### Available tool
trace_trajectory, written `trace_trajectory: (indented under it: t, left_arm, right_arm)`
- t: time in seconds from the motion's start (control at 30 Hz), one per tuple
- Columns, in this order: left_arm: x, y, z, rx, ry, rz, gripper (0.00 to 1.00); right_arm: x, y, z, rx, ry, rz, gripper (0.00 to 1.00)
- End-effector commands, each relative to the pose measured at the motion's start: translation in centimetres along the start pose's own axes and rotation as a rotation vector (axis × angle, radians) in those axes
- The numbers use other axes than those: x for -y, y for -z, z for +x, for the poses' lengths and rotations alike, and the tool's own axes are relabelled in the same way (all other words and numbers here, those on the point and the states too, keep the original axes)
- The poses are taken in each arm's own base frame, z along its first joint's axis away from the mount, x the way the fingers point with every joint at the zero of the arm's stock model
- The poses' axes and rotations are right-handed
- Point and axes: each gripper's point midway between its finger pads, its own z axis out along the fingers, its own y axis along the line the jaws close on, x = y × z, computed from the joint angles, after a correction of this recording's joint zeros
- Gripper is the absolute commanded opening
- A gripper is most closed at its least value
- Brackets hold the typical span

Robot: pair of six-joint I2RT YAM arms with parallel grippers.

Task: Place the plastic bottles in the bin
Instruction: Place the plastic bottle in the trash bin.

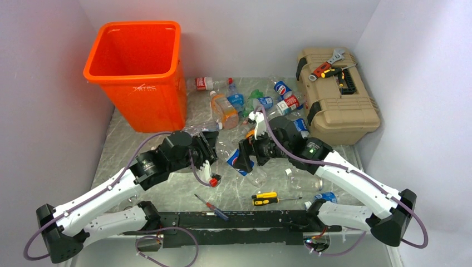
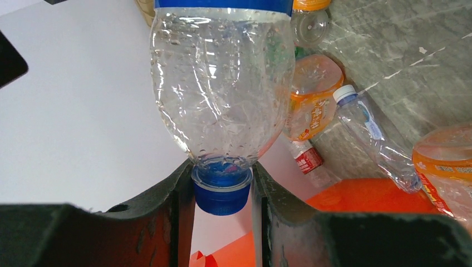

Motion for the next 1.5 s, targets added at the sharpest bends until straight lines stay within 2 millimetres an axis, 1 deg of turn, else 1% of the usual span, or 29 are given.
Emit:
trace_trajectory:
  t: [0.0, 0.07, 0.17, 0.33, 0.4, 0.43, 0.5, 0.53, 0.57, 0.63, 0.67, 0.7, 0.73, 0.83, 0.87, 0.9, 0.93, 1.0, 1.1, 1.13, 1.17, 1.2, 1.3, 1.37, 1.47]
  left_arm:
    - [-2.9, 1.0, 0.0, 0.0, -0.024, -0.08, 0.0]
    - [-2.7, 1.1, 0.0, -0.002, -0.023, -0.077, 0.0]
    - [-2.9, 1.2, -0.1, 0.003, -0.021, -0.084, 0.0]
    - [-3.3, 1.3, -0.1, 0.006, -0.007, -0.099, 0.0]
    - [-3.4, 1.4, -0.1, 0.009, -0.002, -0.107, 0.0]
    - [-3.5, 1.5, -0.2, 0.01, 0.0, -0.113, 0.0]
    - [-3.7, 1.7, -0.2, 0.012, 0.011, -0.127, 0.0]
    - [-3.9, 1.8, -0.2, 0.014, 0.022, -0.138, 0.07]
    - [-4.1, 2.0, -0.3, 0.018, 0.044, -0.157, 0.18]
    - [-4.7, 2.5, -0.4, 0.036, 0.133, -0.198, 0.45]
    - [-4.9, 2.7, -0.3, 0.038, 0.184, -0.219, 0.78]
    - [-5.1, 2.9, -0.3, 0.038, 0.229, -0.236, 0.96]
    - [-5.1, 3.0, -0.1, 0.033, 0.272, -0.248, 0.99]
    - [-5.4, 3.5, -0.3, 0.063, 0.455, -0.284, 0.99]
    - [-5.7, 3.8, -0.5, 0.085, 0.535, -0.301, 0.99]
    - [-6.0, 3.9, -0.8, 0.112, 0.637, -0.321, 1.0]
    - [-6.3, 4.1, -1.0, 0.137, 0.743, -0.339, 1.0]
    - [-7.0, 4.1, -1.6, 0.2, 0.973, -0.364, 1.0]
    - [-8.8, 3.9, -2.4, 0.292, 1.317, -0.392, 1.0]
    - [-9.7, 4.0, -2.5, 0.322, 1.429, -0.413, 1.0]
    - [-11.1, 4.2, -2.5, 0.377, 1.577, -0.455, 1.0]
    - [-12.2, 4.4, -2.5, 0.436, 1.684, -0.495, 1.0]
    - [-15.5, 5.1, -2.8, 0.617, 1.883, -0.564, 0.99]
    - [-17.1, 4.6, -2.8, 0.651, 1.975, -0.54, 0.99]
    - [-19.1, 3.6, -3.2, 0.691, 2.06, -0.465, 1.0]
  right_arm:
    - [1.5, -1.2, -0.7, 0.057, 0.079, 0.071, 0.99]
    - [1.6, -1.6, -0.2, 0.043, 0.089, 0.077, 0.97]
    - [2.1, -2.2, 0.3, 0.023, 0.093, 0.1, 0.91]
    - [1.8, -2.6, 1.0, -0.008, 0.097, 0.072, 0.82]
    - [2.0, -2.8, 1.5, -0.027, 0.097, 0.078, 0.76]
    - [2.1, -2.8, 1.6, -0.027, 0.096, 0.078, 0.71]
    - [2.1, -2.5, 1.5, -0.001, 0.097, 0.081, 0.62]
    - [2.1, -2.3, 1.3, 0.019, 0.099, 0.082, 0.59]
    - [2.1, -2.0, 0.8, 0.05, 0.105, 0.086, 0.58]
    - [1.9, -0.6, -0.4, 0.143, 0.116, 0.091, 0.55]
    - [1.9, 0.0, -1.0, 0.192, 0.119, 0.1, 0.55]
    - [2.0, 0.8, -1.6, 0.245, 0.12, 0.112, 0.54]
    - [2.2, 1.7, -2.2, 0.302, 0.118, 0.129, 0.52]
    - [3.2, 4.6, -3.9, 0.487, 0.098, 0.192, 0.5]
    - [3.4, 5.3, -4.1, 0.54, 0.09, 0.195, 0.5]
    - [3.4, 6.1, -4.3, 0.6, 0.086, 0.191, 0.5]
    - [3.6, 6.4, -4.0, 0.637, 0.081, 0.185, 0.5]
    - [3.4, 7.3, -4.4, 0.713, 0.077, 0.163, 0.5]
    - [3.6, 7.5, -4.4, 0.75, 0.066, 0.156, 0.49]
    - [3.5, 7.6, -4.6, 0.774, 0.062, 0.146, 0.49]
    - [3.3, 7.7, -4.7, 0.797, 0.059, 0.134, 0.48]
    - [3.2, 7.7, -4.8, 0.811, 0.055, 0.123, 0.48]
    - [2.8, 7.5, -4.7, 0.831, 0.042, 0.08, 0.48]
    - [2.4, 7.1, -4.6, 0.828, 0.033, 0.053, 0.48]
    - [2.2, 6.9, -4.5, 0.837, 0.018, 0.025, 0.47]
